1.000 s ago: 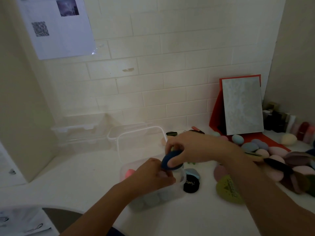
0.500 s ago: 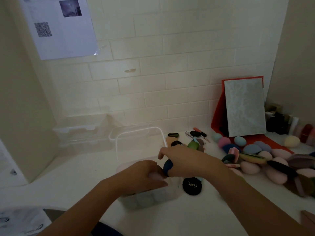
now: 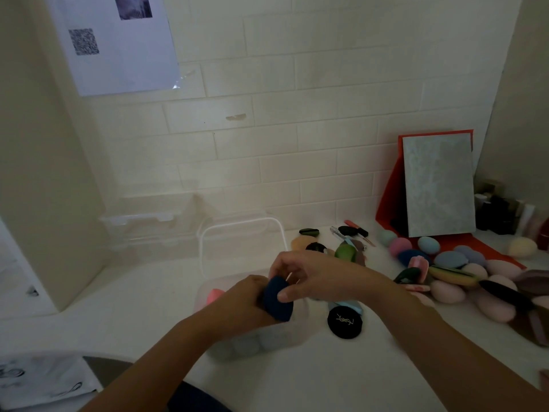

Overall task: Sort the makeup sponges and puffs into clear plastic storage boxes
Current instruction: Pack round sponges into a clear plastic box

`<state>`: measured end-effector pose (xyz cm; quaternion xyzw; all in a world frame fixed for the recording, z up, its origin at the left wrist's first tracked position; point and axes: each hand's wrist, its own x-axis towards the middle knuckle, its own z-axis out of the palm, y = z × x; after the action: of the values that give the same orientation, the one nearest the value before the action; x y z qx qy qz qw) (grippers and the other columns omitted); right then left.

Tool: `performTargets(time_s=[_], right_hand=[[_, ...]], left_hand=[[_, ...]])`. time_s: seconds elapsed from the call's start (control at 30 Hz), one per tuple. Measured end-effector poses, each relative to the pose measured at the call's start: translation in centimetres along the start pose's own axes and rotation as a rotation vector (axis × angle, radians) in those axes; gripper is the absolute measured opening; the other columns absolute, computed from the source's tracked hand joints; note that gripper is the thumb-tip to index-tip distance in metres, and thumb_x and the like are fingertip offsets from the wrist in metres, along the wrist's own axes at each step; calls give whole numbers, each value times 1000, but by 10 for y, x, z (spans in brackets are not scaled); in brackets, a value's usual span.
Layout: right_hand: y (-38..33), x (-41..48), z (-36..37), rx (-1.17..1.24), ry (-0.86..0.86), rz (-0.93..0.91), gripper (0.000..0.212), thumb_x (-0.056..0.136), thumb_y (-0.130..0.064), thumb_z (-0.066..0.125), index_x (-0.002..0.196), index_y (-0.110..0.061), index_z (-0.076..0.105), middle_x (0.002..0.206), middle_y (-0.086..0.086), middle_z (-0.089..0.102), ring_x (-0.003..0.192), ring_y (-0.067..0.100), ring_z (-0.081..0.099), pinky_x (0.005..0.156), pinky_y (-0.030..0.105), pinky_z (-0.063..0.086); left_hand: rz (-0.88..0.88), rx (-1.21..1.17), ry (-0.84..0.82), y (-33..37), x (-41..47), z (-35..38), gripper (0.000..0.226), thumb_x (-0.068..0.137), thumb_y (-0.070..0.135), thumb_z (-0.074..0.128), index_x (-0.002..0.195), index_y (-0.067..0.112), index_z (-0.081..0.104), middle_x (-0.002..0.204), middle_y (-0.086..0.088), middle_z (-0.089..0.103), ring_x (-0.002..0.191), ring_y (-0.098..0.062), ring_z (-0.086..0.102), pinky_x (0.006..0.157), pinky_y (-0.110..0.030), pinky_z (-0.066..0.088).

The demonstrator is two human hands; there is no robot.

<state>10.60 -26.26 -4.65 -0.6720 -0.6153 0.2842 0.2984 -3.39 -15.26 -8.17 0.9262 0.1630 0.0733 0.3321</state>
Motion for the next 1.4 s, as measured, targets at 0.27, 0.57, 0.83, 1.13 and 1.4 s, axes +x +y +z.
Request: performTargets(time_s=[0.27, 0.57, 0.83, 1.13, 1.4], right_hand=[[-5, -2, 11, -433, -12, -64, 24, 84, -14, 64, 105, -24, 63, 94, -13, 59, 79, 0, 54, 70, 16, 46], [-19, -4, 16, -612, -155, 12, 20, 91, -29, 55, 105, -15, 61, 102, 4, 62, 89, 19, 57, 78, 34, 48], [-22, -10, 16, -634, -167, 77, 45, 78, -52, 66, 105, -16, 63, 100, 5, 66, 90, 21, 61, 74, 33, 49], [11, -20, -56, -361, 433, 190, 27, 85, -45, 62, 94, -20, 64, 93, -6, 64, 85, 10, 60, 76, 29, 51], [123, -30, -86, -517, 809, 764, 35, 90, -20, 51, 118, -2, 40, 119, 21, 54, 109, 36, 49, 88, 40, 43]], left_hand=[[46, 15, -26, -4, 3, -1, 7, 79, 12, 61, 83, 10, 66, 78, -4, 60, 62, -2, 49, 61, -12, 39], [15, 73, 5, -2, 2, -1, 27, 76, 10, 62, 61, 31, 54, 58, 16, 49, 54, 1, 47, 57, -9, 33], [-30, 12, -27, -4, 3, -3, 20, 74, 23, 59, 82, 8, 70, 100, -9, 61, 75, -14, 58, 71, -27, 48], [-74, 70, 25, 5, 2, 1, 39, 91, 43, 51, 106, 12, 68, 112, 3, 54, 94, -2, 47, 69, -3, 32], [-74, 116, 69, 13, 7, 7, 31, 85, 41, 61, 89, 12, 71, 90, -2, 63, 90, -15, 58, 81, -26, 46]])
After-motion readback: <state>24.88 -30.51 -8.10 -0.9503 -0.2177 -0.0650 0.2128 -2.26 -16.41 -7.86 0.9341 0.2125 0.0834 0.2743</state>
